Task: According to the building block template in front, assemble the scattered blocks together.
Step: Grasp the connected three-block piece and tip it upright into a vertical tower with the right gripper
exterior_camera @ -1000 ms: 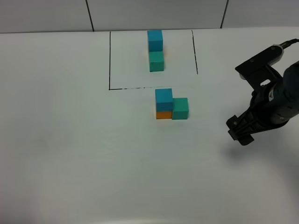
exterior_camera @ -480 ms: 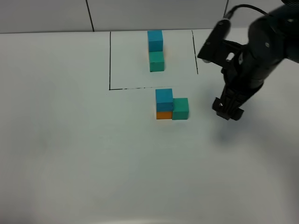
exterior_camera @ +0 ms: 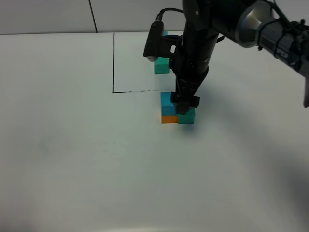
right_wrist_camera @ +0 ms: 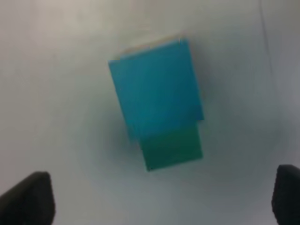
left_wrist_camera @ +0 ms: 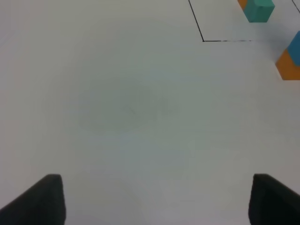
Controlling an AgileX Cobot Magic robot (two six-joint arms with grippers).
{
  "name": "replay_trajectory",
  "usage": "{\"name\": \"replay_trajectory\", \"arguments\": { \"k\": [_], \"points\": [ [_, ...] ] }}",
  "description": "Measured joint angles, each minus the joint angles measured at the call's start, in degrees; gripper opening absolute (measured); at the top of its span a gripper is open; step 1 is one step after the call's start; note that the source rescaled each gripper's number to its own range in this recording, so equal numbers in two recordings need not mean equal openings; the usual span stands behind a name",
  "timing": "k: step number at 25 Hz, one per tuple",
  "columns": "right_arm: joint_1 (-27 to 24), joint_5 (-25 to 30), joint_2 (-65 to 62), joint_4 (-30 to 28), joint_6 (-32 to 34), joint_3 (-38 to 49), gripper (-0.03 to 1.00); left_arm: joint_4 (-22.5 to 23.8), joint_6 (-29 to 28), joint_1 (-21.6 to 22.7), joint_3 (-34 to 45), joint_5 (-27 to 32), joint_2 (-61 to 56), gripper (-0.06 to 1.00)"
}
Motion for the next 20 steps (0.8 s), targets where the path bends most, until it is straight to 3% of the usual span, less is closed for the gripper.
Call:
{"name": "replay_trajectory", "arguments": {
  "k": [10, 20],
  "points": [
    [3.16, 0.37, 6.42, -0.84, -3.03, -3.45, 0.87, 0.00, -0.06, 0.00, 0.00, 0.00, 0.00, 0.99],
    [3.28, -4.98, 9.68, -1.78, -3.07, -3.51, 0.87, 0.00, -0.06, 0.00, 0.00, 0.00, 0.00, 0.99]
  ]
}}
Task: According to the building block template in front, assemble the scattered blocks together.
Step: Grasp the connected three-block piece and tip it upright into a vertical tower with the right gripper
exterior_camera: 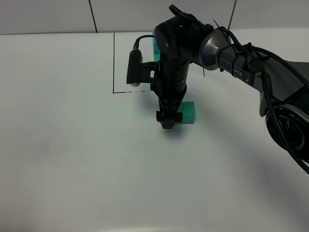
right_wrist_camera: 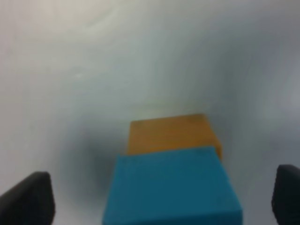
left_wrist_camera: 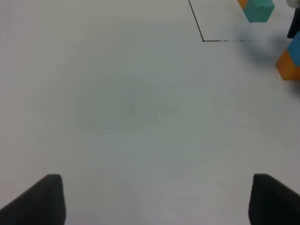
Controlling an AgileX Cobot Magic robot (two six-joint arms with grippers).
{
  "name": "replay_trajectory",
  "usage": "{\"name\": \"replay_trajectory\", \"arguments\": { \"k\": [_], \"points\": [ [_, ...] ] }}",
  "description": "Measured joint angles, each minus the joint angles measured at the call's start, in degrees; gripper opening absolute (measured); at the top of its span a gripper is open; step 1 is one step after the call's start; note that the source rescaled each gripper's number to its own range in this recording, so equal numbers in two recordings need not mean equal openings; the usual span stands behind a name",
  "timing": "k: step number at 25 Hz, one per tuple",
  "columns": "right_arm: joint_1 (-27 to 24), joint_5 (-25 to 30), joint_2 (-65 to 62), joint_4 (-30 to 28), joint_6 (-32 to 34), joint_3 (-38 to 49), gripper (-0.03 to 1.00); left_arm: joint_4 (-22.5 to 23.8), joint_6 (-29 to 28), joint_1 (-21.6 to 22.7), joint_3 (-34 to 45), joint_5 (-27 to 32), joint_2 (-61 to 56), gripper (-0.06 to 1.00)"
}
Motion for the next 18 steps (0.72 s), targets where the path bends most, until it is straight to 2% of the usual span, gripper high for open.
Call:
{"name": "replay_trajectory", "arguments": {
  "k": [3, 7, 10, 12, 14, 15, 18],
  "points": [
    [0.00, -1.22, 0.67, -0.11, -0.07, 0.00, 0.86, 0.00, 0.00, 0.00, 0.00, 0.00, 0.00, 0.99],
    [0.00, -1.48, 2.11, -0.17, -0.07, 0.00, 0.77, 0.00, 0.00, 0.00, 0.00, 0.00, 0.00, 0.99],
    [0.00, -1.48, 2.69, -0.29, -0.07, 0.00, 0.59, 0.00, 0.00, 0.00, 0.00, 0.00, 0.00, 0.99],
    [0.00, -1.35, 2.75, -0.29, -0.07, 0.00, 0.37, 0.00, 0.00, 0.00, 0.00, 0.00, 0.00, 0.99],
    [0.00, -0.62, 2.75, -0.50, -0.01, 0.00, 0.08, 0.00, 0.00, 0.00, 0.00, 0.00, 0.00, 0.99],
    [0.00, -0.11, 2.75, -0.50, 0.39, 0.00, 0.00, 0.00, 0.00, 0.00, 0.00, 0.00, 0.00, 0.99],
    [0.00, 1.20, 2.75, -0.56, 4.45, 0.00, 0.01, 0.00, 0.00, 0.00, 0.00, 0.00, 0.00, 0.99]
  ]
}}
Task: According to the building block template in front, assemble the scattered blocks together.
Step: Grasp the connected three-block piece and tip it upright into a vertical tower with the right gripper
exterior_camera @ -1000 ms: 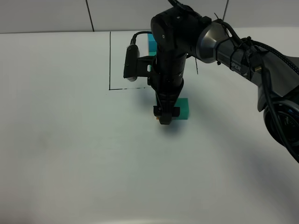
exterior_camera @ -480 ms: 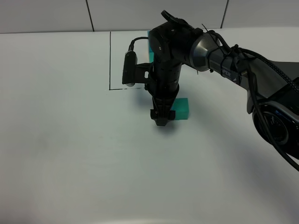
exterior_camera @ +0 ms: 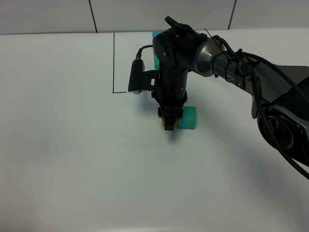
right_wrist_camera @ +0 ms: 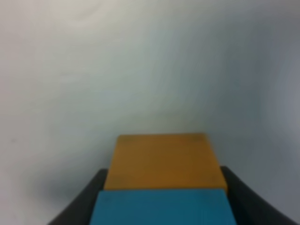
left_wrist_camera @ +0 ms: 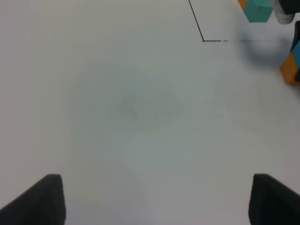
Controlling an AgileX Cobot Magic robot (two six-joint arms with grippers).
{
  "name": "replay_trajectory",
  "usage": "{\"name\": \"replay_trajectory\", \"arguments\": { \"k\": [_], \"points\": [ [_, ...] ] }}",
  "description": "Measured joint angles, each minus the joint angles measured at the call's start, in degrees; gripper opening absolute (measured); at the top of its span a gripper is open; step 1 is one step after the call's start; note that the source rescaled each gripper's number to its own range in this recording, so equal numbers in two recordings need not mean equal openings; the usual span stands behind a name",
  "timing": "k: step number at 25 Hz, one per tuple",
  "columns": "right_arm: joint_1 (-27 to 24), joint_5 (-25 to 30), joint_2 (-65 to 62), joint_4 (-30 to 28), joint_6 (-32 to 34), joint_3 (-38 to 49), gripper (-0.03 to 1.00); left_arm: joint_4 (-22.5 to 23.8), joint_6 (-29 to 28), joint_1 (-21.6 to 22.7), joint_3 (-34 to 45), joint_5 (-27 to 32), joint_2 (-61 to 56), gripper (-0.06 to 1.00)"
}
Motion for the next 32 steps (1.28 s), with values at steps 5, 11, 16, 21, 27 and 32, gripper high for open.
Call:
{"name": "replay_trajectory", "arguments": {
  "k": [5, 11, 16, 21, 27, 32],
  "points": [
    [0.00, -0.13, -0.81, 1.82, 13.58, -0.30, 0.01, 0.00, 0.00, 0.00, 0.00, 0.00, 0.00, 0.99],
    [0.00, -2.40, -3.72, 2.65, 49.70, -1.02, 0.01, 0.00, 0.05, 0.00, 0.00, 0.00, 0.00, 0.99],
    [0.00, -3.12, -3.79, 0.61, 75.73, -1.02, 0.01, 0.00, 0.05, 0.00, 0.00, 0.00, 0.00, 0.99],
    [0.00, -2.33, -3.79, -2.41, 79.86, -1.02, 0.01, 0.00, 0.05, 0.00, 0.00, 0.00, 0.00, 0.99],
    [0.00, -1.75, -2.89, -1.76, 81.07, -1.02, 0.01, 0.00, 0.05, 0.00, 0.00, 0.00, 0.00, 0.99],
    [0.71, -1.74, -1.68, -1.84, 79.54, -1.02, 0.01, 0.00, 0.05, 0.00, 0.00, 0.00, 0.00, 0.99]
  ]
}}
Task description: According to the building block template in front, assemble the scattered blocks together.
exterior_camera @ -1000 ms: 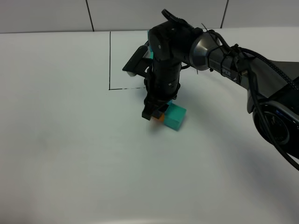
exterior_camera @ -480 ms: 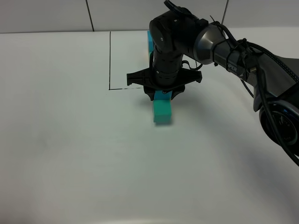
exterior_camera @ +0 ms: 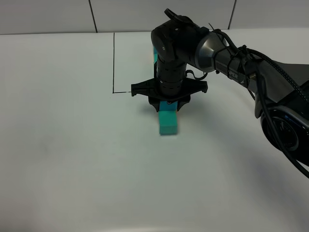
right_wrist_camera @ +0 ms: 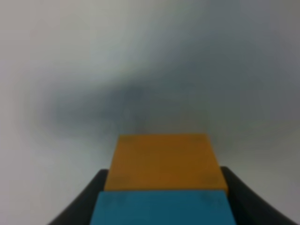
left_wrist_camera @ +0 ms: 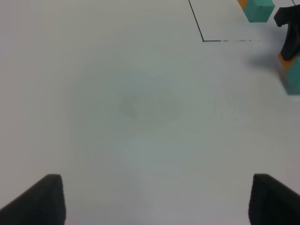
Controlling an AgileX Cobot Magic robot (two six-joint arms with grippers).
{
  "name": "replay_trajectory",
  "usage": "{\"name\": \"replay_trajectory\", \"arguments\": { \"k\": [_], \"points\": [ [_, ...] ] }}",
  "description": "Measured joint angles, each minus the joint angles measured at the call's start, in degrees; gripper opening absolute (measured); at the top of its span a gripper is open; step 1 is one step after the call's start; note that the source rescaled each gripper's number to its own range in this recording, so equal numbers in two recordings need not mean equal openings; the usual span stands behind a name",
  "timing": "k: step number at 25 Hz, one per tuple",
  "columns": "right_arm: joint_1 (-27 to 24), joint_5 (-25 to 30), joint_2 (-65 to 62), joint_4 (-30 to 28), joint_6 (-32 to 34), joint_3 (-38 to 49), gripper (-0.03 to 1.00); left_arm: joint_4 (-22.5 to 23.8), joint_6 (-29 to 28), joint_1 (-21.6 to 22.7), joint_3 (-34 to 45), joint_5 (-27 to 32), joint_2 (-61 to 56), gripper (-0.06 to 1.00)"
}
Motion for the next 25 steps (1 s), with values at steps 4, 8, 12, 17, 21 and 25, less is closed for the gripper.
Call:
{"name": "replay_trajectory", "arguments": {
  "k": [4, 8, 12, 17, 21, 25],
  "points": [
    [0.45, -0.83, 0.54, 0.01, -2.04, 0.00, 0.01, 0.00, 0.00, 0.00, 0.00, 0.00, 0.00, 0.99],
    [0.51, -1.27, 1.44, 0.17, -2.59, 0.00, 0.01, 0.00, 0.00, 0.00, 0.00, 0.00, 0.00, 0.99],
    [0.51, -1.43, 1.78, 0.26, -2.78, 0.00, 0.01, 0.00, 0.00, 0.00, 0.00, 0.00, 0.00, 0.99],
    [0.51, -1.43, 1.78, 0.83, -4.01, 0.00, 0.01, 0.00, 0.00, 0.00, 0.00, 0.00, 0.00, 0.99],
    [0.51, -1.69, 1.78, 2.62, -5.32, 0.00, 0.05, 0.00, 0.00, 0.00, 0.00, 0.00, 0.00, 0.99],
    [0.51, -2.55, 1.78, 3.14, -5.96, 0.00, 0.46, 0.00, 0.00, 0.00, 0.00, 0.00, 0.00, 0.99]
  ]
}}
